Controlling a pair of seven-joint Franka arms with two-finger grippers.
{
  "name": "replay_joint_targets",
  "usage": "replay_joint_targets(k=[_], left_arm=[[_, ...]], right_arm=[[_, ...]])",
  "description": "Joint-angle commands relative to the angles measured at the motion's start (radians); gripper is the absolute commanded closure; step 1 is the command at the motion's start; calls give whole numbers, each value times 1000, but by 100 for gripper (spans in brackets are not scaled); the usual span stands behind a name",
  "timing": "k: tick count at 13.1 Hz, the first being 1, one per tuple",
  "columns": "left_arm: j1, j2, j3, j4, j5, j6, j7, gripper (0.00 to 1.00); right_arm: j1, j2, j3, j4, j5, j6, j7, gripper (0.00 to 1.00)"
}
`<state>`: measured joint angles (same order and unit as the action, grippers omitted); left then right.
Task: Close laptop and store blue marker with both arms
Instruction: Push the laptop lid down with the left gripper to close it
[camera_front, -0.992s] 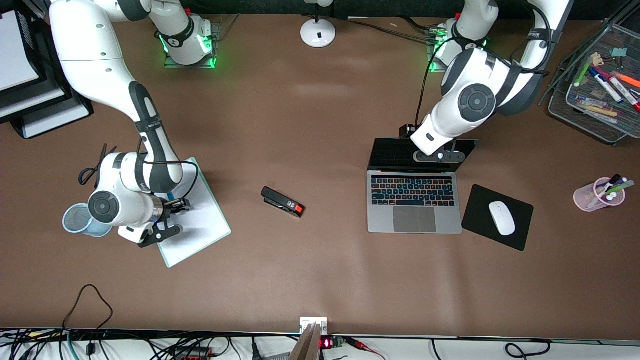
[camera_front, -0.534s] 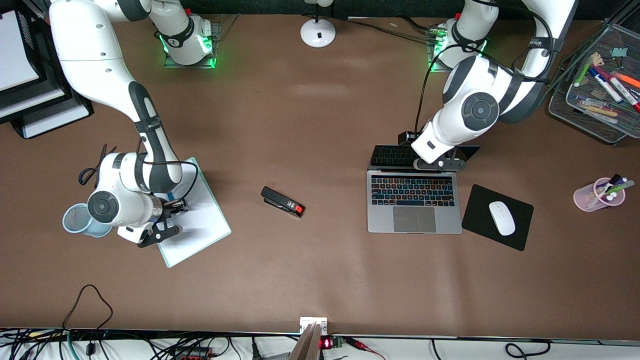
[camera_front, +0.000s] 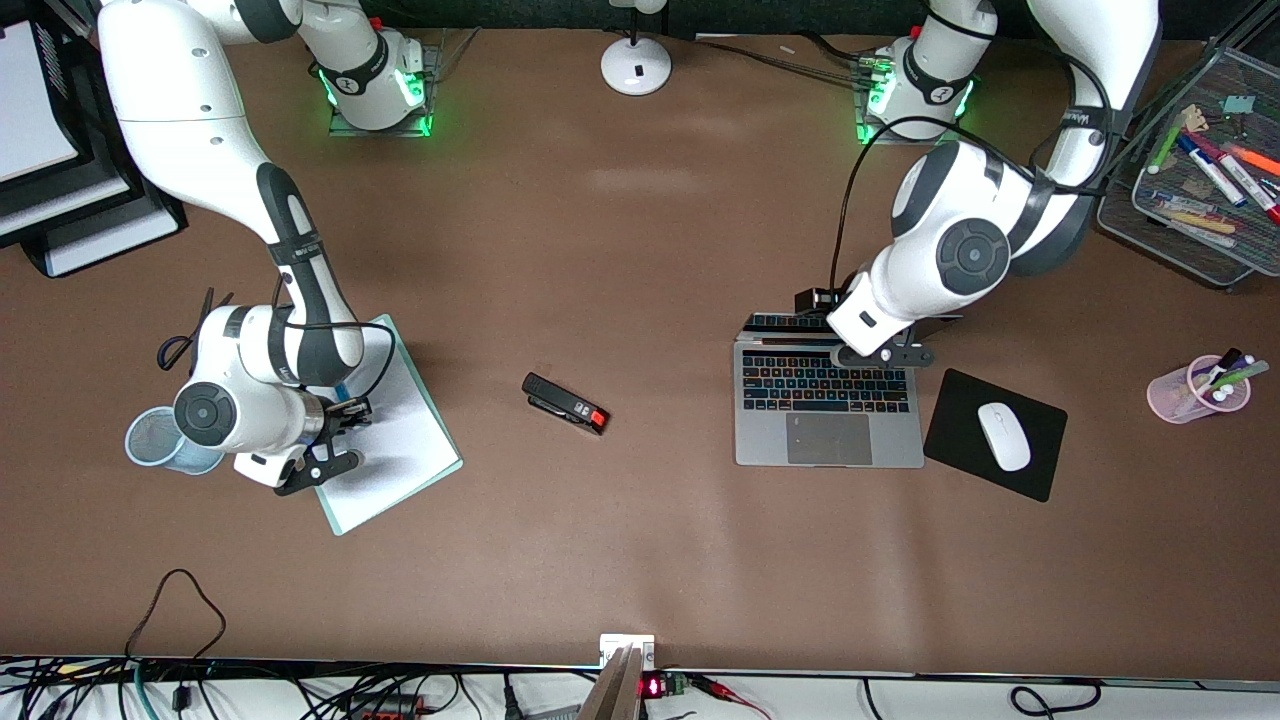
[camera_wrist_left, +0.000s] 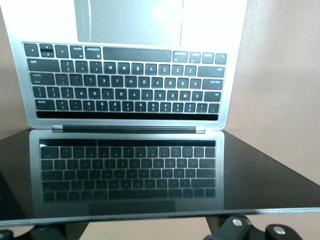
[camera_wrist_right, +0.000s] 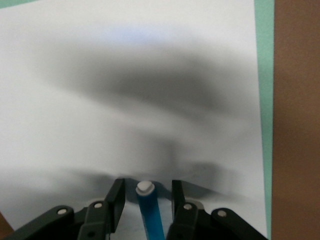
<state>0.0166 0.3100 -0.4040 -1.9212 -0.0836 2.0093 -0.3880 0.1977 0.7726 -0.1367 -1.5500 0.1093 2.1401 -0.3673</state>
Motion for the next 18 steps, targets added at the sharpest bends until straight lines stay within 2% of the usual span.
replay_joint_targets(k=[1, 3, 11, 13, 15, 18], left_arm=[[-1, 40, 4, 50, 33, -4, -8, 0], [0, 64, 8, 73, 39, -4, -8, 0], [-1, 149, 31, 163, 59, -3, -8, 0], [0, 167, 33, 168, 68, 40, -9, 0], [-1, 198, 39, 171, 68, 81, -9, 0], [-1, 224, 45, 183, 70, 111, -8, 0]], right_arm=[[2, -3, -1, 10, 10, 0, -18, 54], [2, -4, -1, 10, 16, 0, -18, 51], [-4, -3, -1, 2, 18, -8, -19, 51], [-7, -3, -1, 1, 16, -9, -21, 52], [-9, -3, -3, 1, 13, -9, -21, 60], [-9, -4, -3, 2, 15, -9, -19, 67]])
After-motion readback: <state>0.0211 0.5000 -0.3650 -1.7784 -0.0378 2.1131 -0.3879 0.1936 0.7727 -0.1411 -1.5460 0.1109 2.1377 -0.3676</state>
